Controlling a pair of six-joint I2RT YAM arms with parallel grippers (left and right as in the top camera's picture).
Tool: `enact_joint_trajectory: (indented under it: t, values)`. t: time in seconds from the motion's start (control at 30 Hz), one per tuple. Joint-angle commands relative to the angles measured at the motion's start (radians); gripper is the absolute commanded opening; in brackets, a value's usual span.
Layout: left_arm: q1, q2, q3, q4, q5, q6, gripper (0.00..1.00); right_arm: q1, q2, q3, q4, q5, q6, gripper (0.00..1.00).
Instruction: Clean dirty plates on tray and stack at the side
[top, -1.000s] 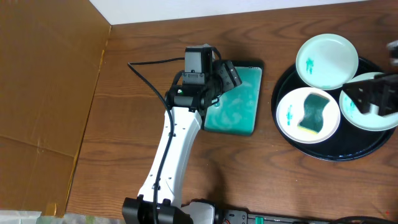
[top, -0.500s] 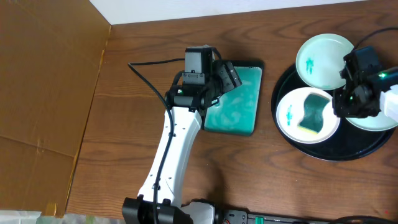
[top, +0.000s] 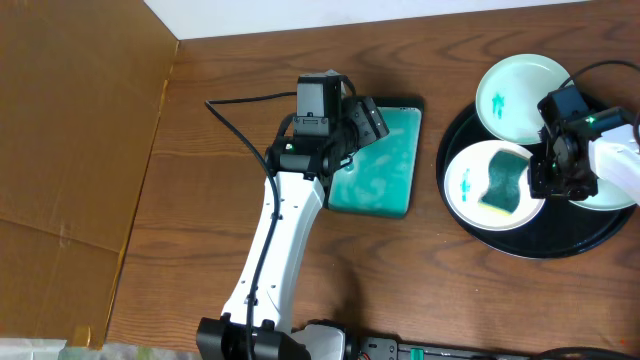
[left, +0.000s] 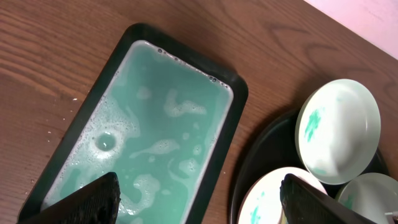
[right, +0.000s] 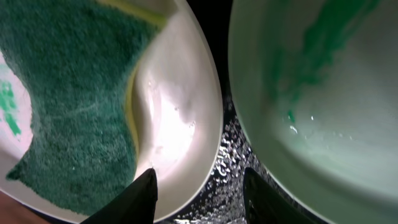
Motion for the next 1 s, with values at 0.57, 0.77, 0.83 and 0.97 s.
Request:
enact_joint_trajectory:
  t: [0.57,0.77,0.83,0.97]
  values:
    - [0.002,0.006,0.002,-0.003,-0.003,0.009,0.83,0.008,0.056,-0.007,0.134,0.03,-0.068,0.49]
    - [-0.003,0.006,0.002,-0.013,0.007,0.01,0.82,0.006,0.06,-0.01,0.153,0.037,-0.103,0.48]
    - [-0.002,0.006,0.002,-0.018,0.006,0.01,0.82,0.006,0.068,-0.01,0.153,0.04,-0.108,0.48]
    - [-0.002,0.006,0.002,-0.022,0.006,0.009,0.76,0.006,0.094,-0.01,0.161,0.04,-0.108,0.47]
